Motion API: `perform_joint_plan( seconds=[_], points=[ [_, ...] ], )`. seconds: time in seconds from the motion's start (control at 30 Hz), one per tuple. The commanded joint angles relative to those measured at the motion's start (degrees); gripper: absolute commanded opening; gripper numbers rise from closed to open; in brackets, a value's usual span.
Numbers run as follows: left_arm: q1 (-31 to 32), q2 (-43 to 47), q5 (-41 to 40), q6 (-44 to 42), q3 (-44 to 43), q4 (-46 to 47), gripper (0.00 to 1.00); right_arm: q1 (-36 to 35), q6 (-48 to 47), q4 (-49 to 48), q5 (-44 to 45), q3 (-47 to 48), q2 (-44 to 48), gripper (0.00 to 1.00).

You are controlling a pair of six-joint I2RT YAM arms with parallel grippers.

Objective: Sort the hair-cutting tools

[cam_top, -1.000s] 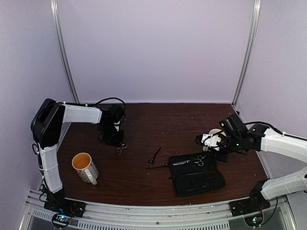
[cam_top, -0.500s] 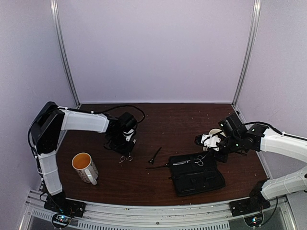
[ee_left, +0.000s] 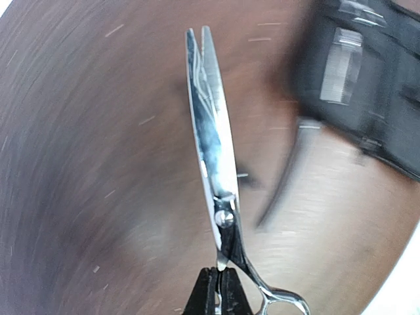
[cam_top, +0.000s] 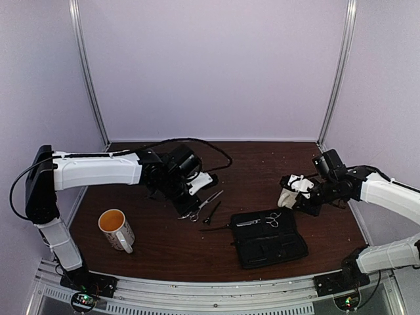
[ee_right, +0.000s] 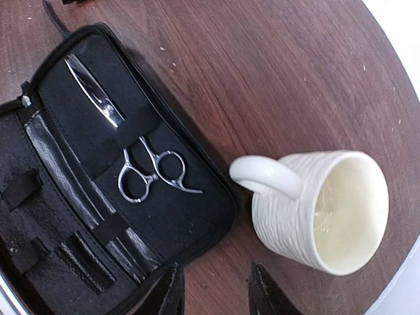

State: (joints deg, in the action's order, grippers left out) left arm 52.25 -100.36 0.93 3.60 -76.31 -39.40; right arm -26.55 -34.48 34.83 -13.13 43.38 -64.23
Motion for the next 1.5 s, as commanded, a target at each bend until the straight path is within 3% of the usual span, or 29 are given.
perform_joint_plan(
  seconds=[0.0, 0.17, 0.3, 0.43, 0.8, 1.03, 1.47],
  points=[
    [3.35, 0.92, 2.03, -10.53, -2.57, -3.07, 0.0, 4.49, -2.93, 5.9, -4.29, 0.01, 0.37, 0.31],
    [6.67, -2.16, 1.64, -15.67, -8.33, -5.66, 0.0, 7.55, -10.2, 9.25, -0.14, -3.25, 1.44, 0.18],
    [8.98, -9.18, 0.73, -19.56, -18.97, -13.48, 0.0, 10.31, -16.4, 9.53, 1.18, -5.45, 1.41, 0.17],
    [10.14, -13.72, -1.92, -21.84, -22.68, -15.88, 0.0, 11.08, -20.24, 7.9, 1.7, -6.65, 0.24, 0.17],
    [10.59, -7.3, -1.63, -19.83, -13.61, -13.37, 0.0, 10.46, -30.08, 3.94, 6.04, -6.41, -10.47, 0.19],
    [10.6, -3.97, -2.0, -19.7, -8.52, -12.97, 0.0, 4.72, -31.23, 0.32, 9.0, -3.85, -17.22, 0.21],
    [10.59, -5.55, 0.04, -20.26, -8.11, -13.54, 0.0, -11.55, -31.01, -5.76, 10.96, -8.2, -12.19, 0.23]
  ],
)
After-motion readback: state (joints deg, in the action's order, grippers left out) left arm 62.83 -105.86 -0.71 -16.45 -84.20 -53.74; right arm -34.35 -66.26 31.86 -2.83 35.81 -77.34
